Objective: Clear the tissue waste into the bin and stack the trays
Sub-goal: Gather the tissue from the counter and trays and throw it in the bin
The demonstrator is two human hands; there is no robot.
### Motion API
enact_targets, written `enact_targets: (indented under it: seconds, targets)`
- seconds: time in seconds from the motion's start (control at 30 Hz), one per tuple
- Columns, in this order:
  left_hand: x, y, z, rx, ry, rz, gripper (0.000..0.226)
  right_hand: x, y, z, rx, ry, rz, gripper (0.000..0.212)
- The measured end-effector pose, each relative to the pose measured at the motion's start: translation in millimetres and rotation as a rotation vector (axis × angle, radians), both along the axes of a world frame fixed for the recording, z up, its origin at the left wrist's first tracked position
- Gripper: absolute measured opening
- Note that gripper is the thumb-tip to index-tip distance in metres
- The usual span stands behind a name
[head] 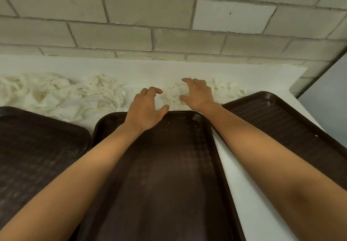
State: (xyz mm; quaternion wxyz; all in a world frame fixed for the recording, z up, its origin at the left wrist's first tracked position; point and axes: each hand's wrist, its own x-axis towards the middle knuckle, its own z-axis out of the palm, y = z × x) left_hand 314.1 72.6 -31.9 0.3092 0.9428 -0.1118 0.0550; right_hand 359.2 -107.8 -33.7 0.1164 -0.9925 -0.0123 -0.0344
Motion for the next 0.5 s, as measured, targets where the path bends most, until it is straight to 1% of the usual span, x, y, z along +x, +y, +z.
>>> enact_targets:
  seconds: [0.07, 0.13, 0.27, 0.37, 0.43, 0.5]
  targets:
    - [4, 1, -3, 0.001, 0.014, 0.002, 0.048, 10, -3, -7, -0.066, 0.096, 0.04, 0.067]
    - [7, 2, -7, 0.0, 0.029, 0.001, 0.048, 15, -5, -14, -0.086, 0.11, 0.062, 0.062]
    - [13, 1, -14, -0.013, 0.049, 0.004, 0.047, 17, -8, -21, -0.061, 0.007, 0.084, 0.041]
    - [16, -2, -17, -0.024, 0.048, 0.003, 0.047, 18, -8, -19, -0.034, -0.11, 0.054, 0.033]
    - [18, -5, -18, -0.017, 0.047, 0.001, 0.047, 19, -8, -14, 0.035, -0.187, 0.01, 0.032]
    - [21, -9, -19, -0.014, 0.04, -0.004, 0.048, 19, -8, -5, 0.185, -0.242, -0.032, 0.033]
